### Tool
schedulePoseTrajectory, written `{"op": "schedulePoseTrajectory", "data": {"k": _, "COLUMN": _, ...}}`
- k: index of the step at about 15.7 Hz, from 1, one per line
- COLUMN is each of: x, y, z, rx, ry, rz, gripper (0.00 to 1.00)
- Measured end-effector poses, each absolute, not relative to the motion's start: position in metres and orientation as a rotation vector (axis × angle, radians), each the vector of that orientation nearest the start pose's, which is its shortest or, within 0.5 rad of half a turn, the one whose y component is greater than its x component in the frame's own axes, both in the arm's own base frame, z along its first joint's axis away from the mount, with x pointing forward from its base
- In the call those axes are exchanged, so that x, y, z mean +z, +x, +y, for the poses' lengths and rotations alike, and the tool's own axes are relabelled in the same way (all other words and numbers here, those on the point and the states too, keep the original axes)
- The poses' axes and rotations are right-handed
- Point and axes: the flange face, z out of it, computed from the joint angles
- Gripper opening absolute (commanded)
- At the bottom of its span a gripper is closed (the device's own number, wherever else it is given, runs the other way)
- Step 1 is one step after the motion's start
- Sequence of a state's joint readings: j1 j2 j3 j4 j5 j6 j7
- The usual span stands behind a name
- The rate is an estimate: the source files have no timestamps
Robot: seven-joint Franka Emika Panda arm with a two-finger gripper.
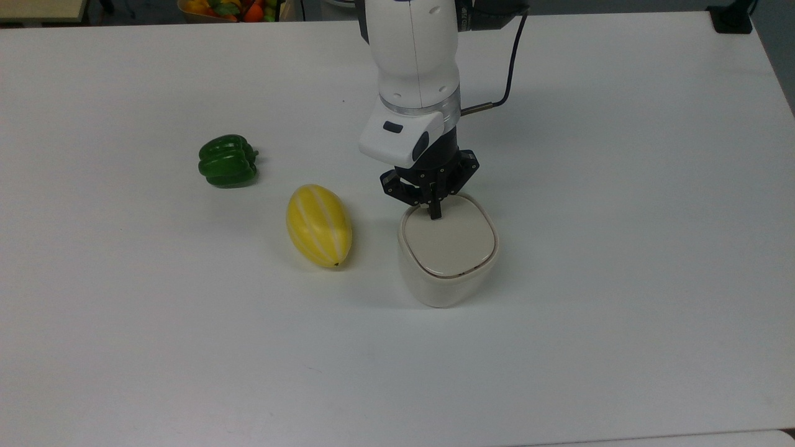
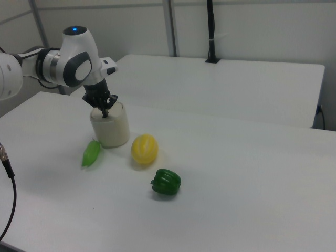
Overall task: Close garbage bin
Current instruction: 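Lift the gripper up away from the closed bin lid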
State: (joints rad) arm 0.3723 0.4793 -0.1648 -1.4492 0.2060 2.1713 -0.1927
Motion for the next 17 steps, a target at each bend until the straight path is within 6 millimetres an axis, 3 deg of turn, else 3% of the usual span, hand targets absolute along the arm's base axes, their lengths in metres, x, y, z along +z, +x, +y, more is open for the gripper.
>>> {"op": "schedulePoseTrajectory", "data": {"k": 6, "x": 0.447, "y": 0.699, "z": 0.171, "rx": -0.398, "ry": -2.964, "rz": -0.488, "gripper": 0.00}}
{"op": "schedulePoseTrajectory", "data": {"k": 11, "x": 0.504, "y": 0.689, "z": 0.128, "rx": -0.390, "ry": -2.964, "rz": -0.417, "gripper": 0.01}}
{"op": "schedulePoseTrajectory", "data": {"k": 14, "x": 0.531, "y": 0.679, "z": 0.085, "rx": -0.340, "ry": -2.973, "rz": -0.340, "gripper": 0.29}}
{"op": "schedulePoseTrajectory", "data": {"k": 15, "x": 0.538, "y": 0.676, "z": 0.071, "rx": -0.328, "ry": -2.976, "rz": -0.314, "gripper": 0.46}}
{"op": "schedulePoseTrajectory", "data": {"k": 16, "x": 0.546, "y": 0.670, "z": 0.048, "rx": -0.291, "ry": -2.982, "rz": -0.271, "gripper": 0.95}}
{"op": "schedulePoseTrajectory", "data": {"k": 17, "x": 0.550, "y": 0.665, "z": 0.034, "rx": -0.263, "ry": -2.984, "rz": -0.245, "gripper": 1.00}}
